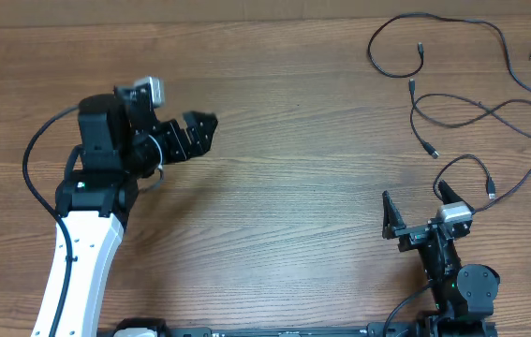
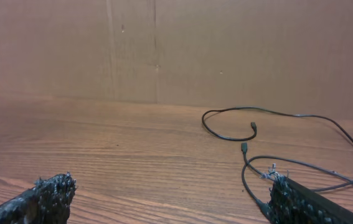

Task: Untangle cables

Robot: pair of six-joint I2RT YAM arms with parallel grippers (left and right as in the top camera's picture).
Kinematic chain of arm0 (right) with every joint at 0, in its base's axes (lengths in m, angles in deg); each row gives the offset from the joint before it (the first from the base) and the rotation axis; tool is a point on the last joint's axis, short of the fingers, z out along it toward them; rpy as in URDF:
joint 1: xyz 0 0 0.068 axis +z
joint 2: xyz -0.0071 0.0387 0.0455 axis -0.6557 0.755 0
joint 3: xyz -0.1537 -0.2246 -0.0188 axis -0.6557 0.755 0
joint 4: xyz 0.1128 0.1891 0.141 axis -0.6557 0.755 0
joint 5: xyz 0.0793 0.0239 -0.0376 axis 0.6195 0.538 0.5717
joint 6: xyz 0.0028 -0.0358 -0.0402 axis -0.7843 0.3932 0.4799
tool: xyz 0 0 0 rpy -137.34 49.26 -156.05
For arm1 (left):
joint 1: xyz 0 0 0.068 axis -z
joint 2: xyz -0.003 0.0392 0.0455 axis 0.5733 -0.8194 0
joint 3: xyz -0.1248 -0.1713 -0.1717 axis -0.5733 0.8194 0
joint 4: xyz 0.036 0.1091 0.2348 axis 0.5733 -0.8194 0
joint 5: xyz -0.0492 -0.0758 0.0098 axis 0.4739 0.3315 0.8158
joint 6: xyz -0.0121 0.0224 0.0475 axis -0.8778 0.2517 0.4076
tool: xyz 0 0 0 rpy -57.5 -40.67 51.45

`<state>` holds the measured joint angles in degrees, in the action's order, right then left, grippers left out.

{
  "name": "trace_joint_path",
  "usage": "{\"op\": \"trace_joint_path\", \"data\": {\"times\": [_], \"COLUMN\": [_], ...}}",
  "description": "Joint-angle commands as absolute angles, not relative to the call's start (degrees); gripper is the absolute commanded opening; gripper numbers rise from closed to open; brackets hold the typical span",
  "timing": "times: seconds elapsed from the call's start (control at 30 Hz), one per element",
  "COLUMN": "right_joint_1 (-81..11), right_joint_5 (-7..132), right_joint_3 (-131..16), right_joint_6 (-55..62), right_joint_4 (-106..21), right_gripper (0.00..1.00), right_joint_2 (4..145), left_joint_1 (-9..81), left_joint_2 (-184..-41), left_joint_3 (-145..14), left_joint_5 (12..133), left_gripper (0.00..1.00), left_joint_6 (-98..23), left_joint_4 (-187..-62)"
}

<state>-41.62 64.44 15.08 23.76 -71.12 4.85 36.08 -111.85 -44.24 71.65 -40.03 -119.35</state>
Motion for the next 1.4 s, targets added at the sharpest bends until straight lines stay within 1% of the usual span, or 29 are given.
{"op": "trace_joint_path", "data": {"times": [0.0,0.23,0.33,0.43,0.6,0.83,1.07,1.37], "right_joint_1": [-41.4,-41.4,-41.4,-41.4,-41.4,-41.4,-41.4,-41.4], "right_joint_5": [64.1,64.1,64.1,64.1,64.1,64.1,64.1,64.1], "right_joint_3": [15.6,15.6,15.6,15.6,15.6,15.6,15.6,15.6], "right_joint_6": [23.6,23.6,23.6,23.6,23.6,23.6,23.6,23.6], "right_joint_4": [-71.4,-71.4,-71.4,-71.4,-71.4,-71.4,-71.4,-71.4], "right_gripper": [1.00,1.00,1.00,1.00,1.00,1.00,1.00,1.00], "right_joint_2": [4.2,4.2,4.2,4.2,4.2,4.2,4.2,4.2], "left_joint_1": [35.9,35.9,36.2,36.2,36.2,36.2,36.2,36.2], "left_joint_2": [-111.9,-109.8,-108.3,-107.1,-104.5,-99.0,-92.0,-85.0], "left_joint_3": [-45.1,-45.0,-45.0,-44.9,-44.6,-39.2,-33.5,-33.2], "left_joint_5": [66.4,65.7,65.7,65.7,65.7,65.7,65.7,65.7], "left_gripper": [1.00,1.00,0.99,1.00,1.00,1.00,1.00,1.00], "left_joint_6": [-37.8,-36.8,-33.4,-27.4,-20.7,-15.6,-14.9,-13.5], "left_joint_4": [-123.0,-123.7,-124.4,-125.0,-129.1,-128.9,-126.1,-125.4]}}
